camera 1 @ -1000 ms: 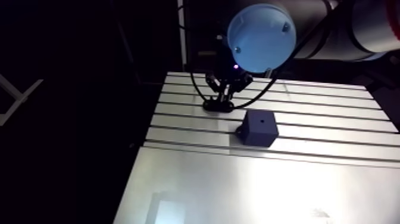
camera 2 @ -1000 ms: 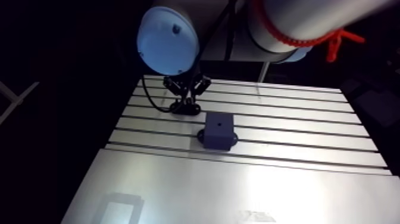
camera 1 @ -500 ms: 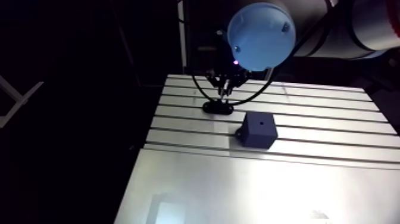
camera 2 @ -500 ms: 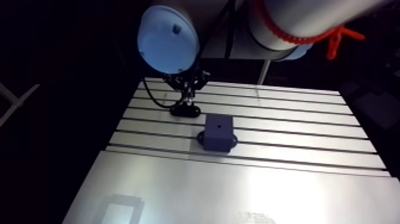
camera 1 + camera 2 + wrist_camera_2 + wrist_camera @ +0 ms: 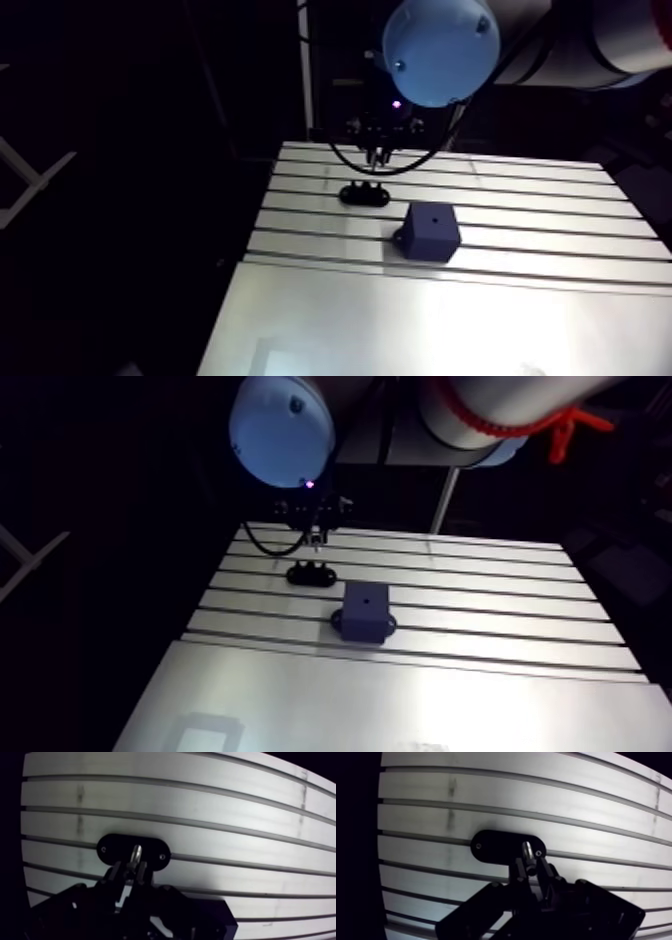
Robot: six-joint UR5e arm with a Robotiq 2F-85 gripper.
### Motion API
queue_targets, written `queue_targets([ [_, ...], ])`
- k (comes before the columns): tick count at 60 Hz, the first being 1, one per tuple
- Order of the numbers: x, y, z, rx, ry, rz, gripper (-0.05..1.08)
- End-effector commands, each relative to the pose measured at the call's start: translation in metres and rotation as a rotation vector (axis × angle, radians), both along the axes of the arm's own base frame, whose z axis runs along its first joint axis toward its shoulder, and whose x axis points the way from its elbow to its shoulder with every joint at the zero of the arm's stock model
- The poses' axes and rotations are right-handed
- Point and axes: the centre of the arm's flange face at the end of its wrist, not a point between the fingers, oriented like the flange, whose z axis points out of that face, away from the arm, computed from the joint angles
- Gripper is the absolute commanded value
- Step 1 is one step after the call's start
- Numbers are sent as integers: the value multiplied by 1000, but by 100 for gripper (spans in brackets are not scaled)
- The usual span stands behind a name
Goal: Pick up the M10 bolt and insert it into the hole until fully seated.
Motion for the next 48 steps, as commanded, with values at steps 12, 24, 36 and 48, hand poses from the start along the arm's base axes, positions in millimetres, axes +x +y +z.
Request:
queue_targets([
  [12,-2,19,62,12,-94,2,108],
  [24,-10,28,89,14,-181,-21,108],
  [36,-14,35,109,14,-228,-37,108],
  [48,-12,44,124,13,-261,-50,108],
])
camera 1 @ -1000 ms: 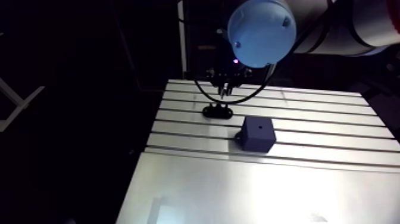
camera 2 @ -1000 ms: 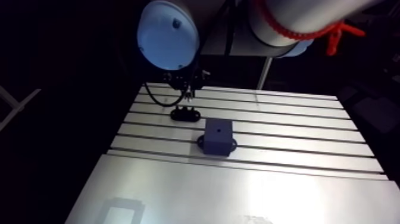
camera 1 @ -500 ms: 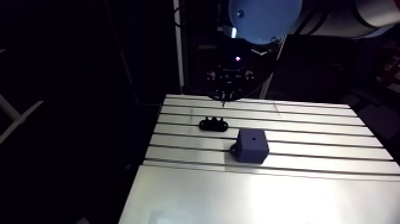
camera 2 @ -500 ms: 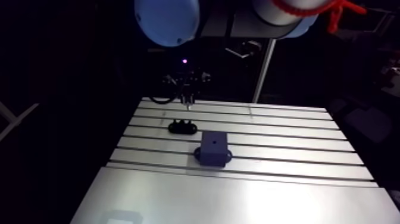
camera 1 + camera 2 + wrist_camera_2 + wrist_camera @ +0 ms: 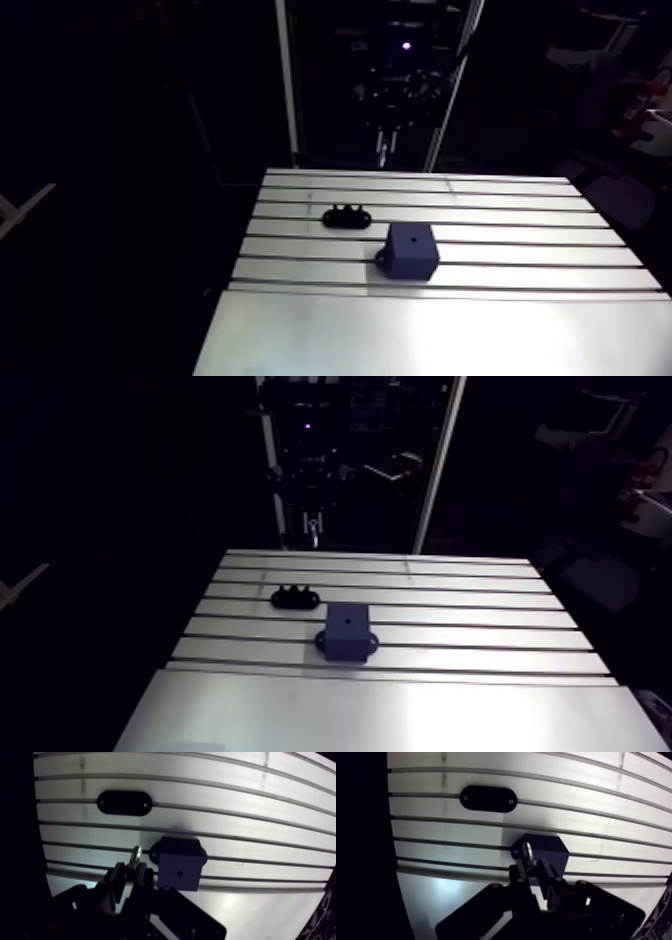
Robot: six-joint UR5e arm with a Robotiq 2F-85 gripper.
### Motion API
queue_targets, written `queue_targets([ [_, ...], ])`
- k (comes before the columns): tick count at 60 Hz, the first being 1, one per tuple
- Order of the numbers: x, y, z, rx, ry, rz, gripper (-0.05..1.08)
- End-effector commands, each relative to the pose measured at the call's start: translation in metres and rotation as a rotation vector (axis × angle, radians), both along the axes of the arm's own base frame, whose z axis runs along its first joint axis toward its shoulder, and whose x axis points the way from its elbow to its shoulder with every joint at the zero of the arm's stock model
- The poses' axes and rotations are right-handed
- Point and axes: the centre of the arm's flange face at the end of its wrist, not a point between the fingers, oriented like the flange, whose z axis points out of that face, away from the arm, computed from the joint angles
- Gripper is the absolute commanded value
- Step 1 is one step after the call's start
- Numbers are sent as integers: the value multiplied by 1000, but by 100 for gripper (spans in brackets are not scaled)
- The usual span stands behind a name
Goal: Pick up the M10 bolt and insert it into the hole until fully seated.
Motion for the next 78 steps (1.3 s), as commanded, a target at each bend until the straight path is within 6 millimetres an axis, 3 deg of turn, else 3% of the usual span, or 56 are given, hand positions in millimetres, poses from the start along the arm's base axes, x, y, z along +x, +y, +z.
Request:
queue_targets([
  [1,2,9,17,0,-40,-15,108],
  [22,20,16,22,11,-51,-4,108],
  [35,38,35,30,6,-38,-39,108],
  [58,52,38,2,3,-61,-47,108],
  [78,53,67,-15,-9,-95,-63,108],
])
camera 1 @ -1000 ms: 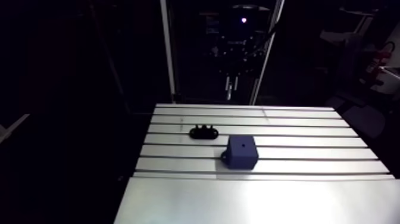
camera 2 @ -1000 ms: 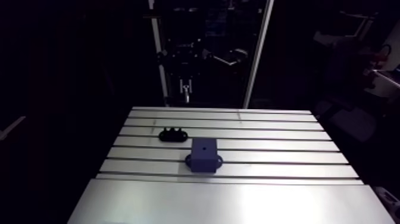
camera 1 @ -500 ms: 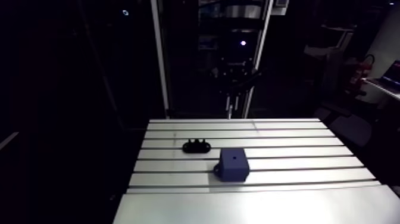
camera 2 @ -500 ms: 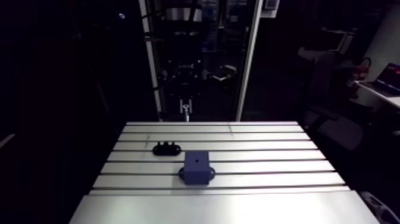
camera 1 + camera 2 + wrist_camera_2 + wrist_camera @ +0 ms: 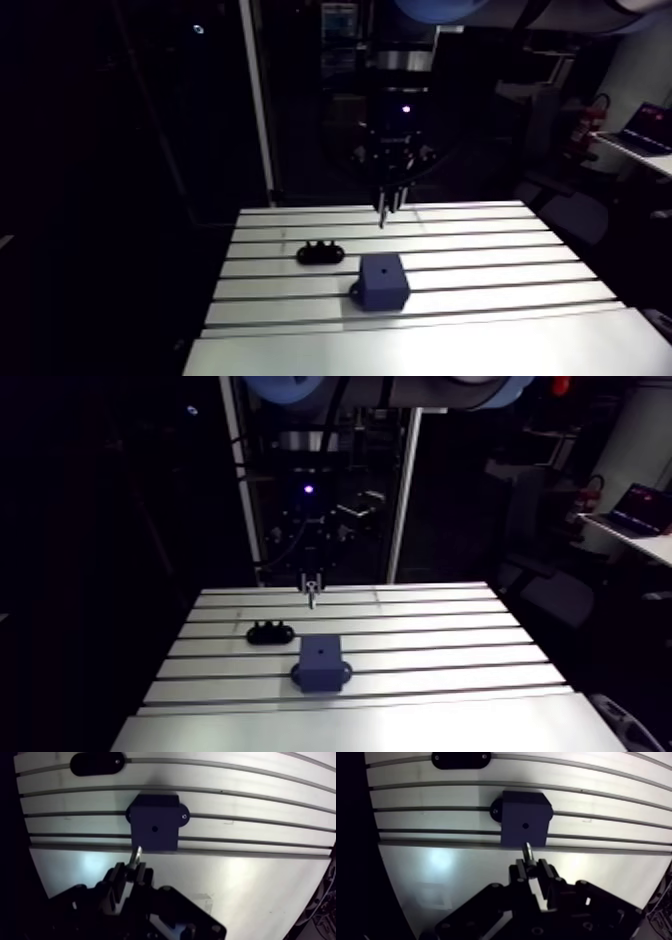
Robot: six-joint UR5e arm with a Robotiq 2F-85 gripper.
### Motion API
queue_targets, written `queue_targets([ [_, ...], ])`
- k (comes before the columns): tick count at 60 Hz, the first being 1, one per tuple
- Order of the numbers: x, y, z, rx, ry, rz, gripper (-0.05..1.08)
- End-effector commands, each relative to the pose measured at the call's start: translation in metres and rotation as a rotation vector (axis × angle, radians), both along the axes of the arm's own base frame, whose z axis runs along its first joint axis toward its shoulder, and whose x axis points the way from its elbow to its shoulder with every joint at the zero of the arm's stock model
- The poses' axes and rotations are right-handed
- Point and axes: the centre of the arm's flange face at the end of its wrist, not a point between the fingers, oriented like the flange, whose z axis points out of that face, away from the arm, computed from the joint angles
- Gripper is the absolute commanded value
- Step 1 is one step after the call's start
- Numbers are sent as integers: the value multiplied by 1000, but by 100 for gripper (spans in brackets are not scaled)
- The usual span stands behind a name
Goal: Pick up the M10 bolt and insert it into the hole until fully seated.
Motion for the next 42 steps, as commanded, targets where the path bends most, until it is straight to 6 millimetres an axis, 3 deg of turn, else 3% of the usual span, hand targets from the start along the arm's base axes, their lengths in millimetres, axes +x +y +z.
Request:
queue_targets([
  [1,0,15,-10,-6,-19,-8,108],
  [42,-3,19,-27,-13,-50,4,108],
])
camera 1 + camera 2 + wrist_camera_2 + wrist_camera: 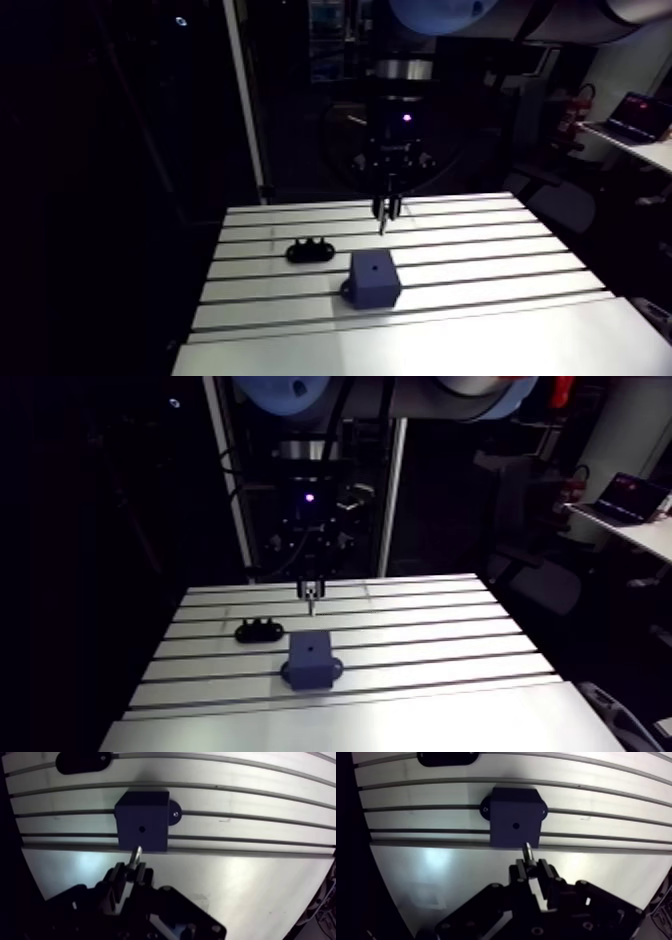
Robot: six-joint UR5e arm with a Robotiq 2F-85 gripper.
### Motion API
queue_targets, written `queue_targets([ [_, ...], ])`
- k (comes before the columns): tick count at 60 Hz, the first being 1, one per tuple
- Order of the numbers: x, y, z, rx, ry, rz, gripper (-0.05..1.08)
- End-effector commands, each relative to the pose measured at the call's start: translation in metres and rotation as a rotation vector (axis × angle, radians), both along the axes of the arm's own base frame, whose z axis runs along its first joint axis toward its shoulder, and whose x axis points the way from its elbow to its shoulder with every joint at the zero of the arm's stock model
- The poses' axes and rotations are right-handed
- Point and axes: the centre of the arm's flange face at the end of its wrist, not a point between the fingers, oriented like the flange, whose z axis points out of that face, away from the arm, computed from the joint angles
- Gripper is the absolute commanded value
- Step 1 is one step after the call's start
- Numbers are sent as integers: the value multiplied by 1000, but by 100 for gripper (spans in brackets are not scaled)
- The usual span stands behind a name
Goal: Pick up the M10 bolt and insert it into the hole until fully seated.
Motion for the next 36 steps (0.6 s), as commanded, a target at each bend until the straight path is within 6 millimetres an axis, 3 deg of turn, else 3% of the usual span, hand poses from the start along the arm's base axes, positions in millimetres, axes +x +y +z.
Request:
queue_targets([
  [1,-1,0,-8,-5,-15,15,108],
  [36,1,-1,-29,-8,21,15,108],
])
